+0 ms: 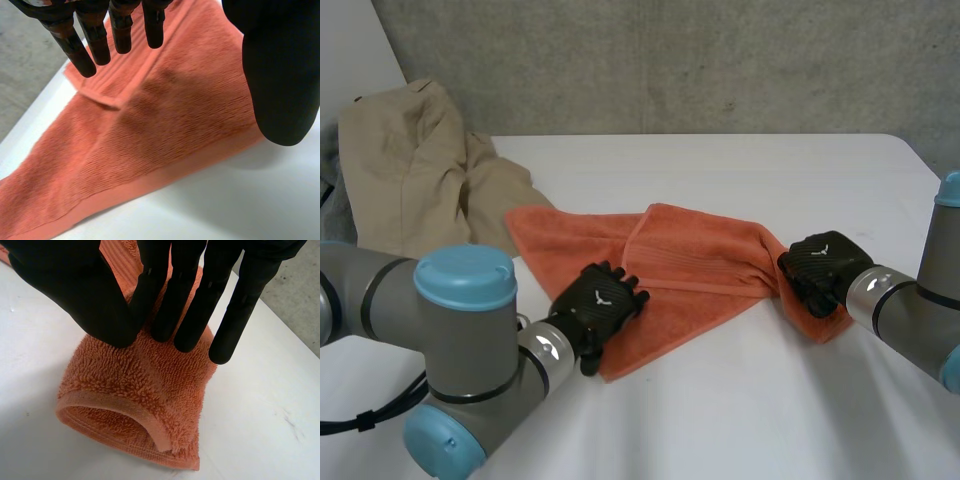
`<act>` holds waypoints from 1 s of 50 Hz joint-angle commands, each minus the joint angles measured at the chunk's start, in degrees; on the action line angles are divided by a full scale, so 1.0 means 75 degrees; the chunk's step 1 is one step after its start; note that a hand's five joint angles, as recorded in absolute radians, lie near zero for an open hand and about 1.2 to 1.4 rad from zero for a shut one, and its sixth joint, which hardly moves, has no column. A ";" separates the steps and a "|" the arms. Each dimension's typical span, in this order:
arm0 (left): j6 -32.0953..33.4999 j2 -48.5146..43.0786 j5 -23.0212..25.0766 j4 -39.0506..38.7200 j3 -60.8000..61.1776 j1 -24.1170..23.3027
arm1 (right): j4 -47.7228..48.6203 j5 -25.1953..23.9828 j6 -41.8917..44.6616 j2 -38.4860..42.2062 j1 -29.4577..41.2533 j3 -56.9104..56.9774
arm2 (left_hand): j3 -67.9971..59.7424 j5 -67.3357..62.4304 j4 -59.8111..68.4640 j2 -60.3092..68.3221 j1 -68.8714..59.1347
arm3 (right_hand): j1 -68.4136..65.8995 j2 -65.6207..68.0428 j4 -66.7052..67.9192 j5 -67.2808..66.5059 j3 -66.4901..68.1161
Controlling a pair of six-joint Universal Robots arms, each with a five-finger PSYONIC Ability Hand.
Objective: Fold the laundry.
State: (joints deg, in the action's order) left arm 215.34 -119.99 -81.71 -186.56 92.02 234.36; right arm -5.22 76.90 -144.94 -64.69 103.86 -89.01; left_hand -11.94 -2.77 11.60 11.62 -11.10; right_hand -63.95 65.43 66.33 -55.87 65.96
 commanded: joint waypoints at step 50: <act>-0.0165 -0.1828 -0.0367 0.1331 -0.3011 0.0146 | 0.0005 -0.0128 -0.0151 -0.0128 -0.0137 -0.0085 | -0.9074 -0.8964 0.9119 0.9118 -0.9187 | -0.2140 0.1942 0.1823 -0.1884 0.1872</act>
State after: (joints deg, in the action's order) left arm 214.43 -134.98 -84.58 -180.82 70.67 234.11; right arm -4.98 76.42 -145.54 -65.02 103.64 -89.73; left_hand -67.67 -55.58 68.33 68.23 -64.69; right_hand -64.26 66.95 68.20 -57.23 67.99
